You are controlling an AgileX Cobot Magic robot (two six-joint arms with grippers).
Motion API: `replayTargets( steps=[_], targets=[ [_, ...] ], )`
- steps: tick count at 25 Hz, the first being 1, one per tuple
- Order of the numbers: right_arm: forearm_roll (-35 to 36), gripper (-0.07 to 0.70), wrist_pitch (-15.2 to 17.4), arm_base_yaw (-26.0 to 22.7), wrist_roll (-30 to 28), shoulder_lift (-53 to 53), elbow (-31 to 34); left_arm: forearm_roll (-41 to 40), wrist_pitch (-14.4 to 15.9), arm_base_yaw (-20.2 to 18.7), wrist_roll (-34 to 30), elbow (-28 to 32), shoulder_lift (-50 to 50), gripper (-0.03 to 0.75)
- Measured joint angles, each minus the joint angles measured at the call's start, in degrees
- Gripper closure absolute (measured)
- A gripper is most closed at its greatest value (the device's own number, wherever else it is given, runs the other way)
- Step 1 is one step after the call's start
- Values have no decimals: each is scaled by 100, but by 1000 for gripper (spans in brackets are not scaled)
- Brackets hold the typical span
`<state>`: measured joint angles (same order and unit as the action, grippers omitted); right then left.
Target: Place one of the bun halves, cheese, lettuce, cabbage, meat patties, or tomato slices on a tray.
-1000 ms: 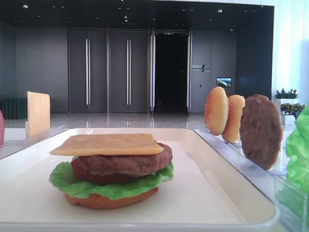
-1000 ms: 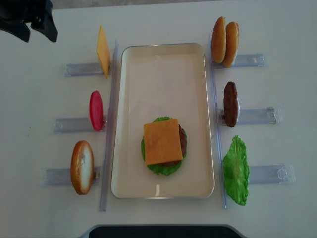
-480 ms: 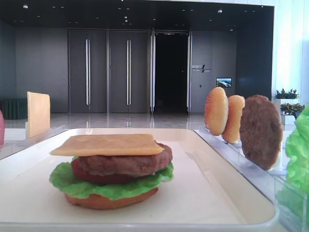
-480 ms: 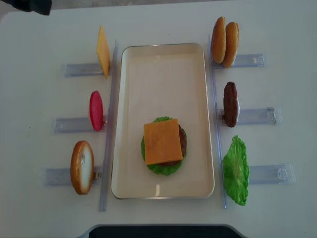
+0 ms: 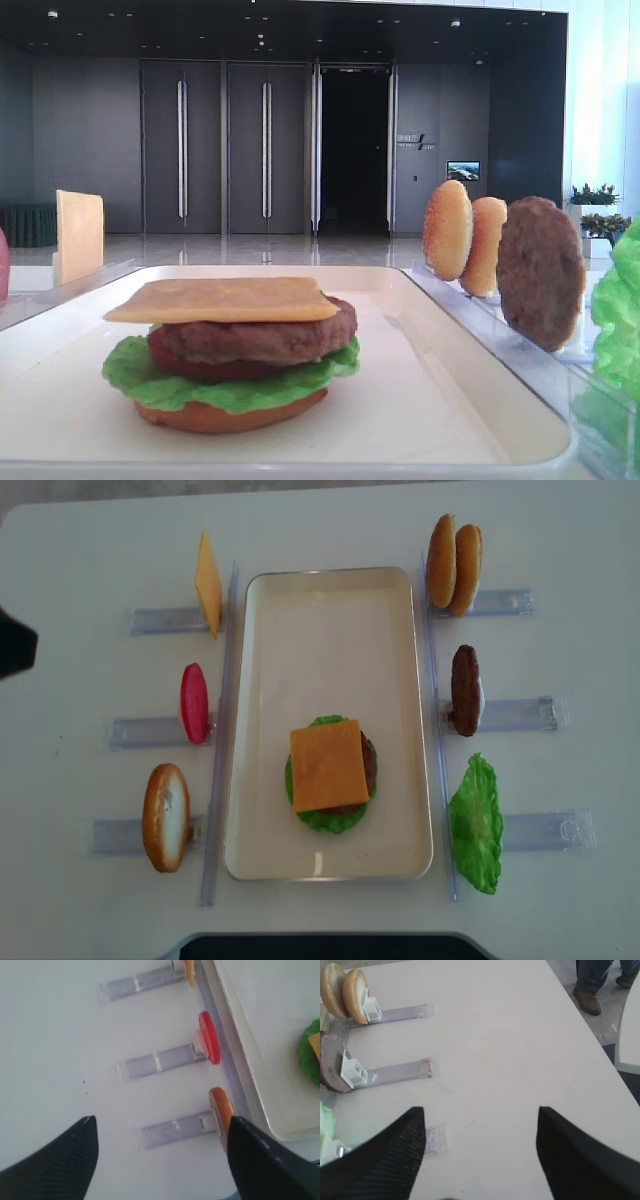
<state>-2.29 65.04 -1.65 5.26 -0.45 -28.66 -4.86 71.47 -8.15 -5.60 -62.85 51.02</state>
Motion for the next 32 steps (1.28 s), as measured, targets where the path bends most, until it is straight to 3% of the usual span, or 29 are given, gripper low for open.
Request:
replayTargets(
  steps=[4, 11, 15, 24, 32],
  targets=[
    [0, 151, 0, 0, 0, 0, 0, 22, -22, 0, 154, 907, -873, 105],
    [0, 151, 0, 0, 0, 0, 0, 117, -543, 0, 312, 2318, -2512, 107],
    [0, 151, 0, 0, 0, 0, 0, 223, -648, 0, 318, 2878, -3454, 108],
    [0, 151, 0, 0, 0, 0, 0, 597, -687, 0, 318, 3286, -5081, 108],
    [0, 151, 0, 0, 0, 0, 0, 731, -697, 0, 318, 3523, -5196, 158]
  ],
)
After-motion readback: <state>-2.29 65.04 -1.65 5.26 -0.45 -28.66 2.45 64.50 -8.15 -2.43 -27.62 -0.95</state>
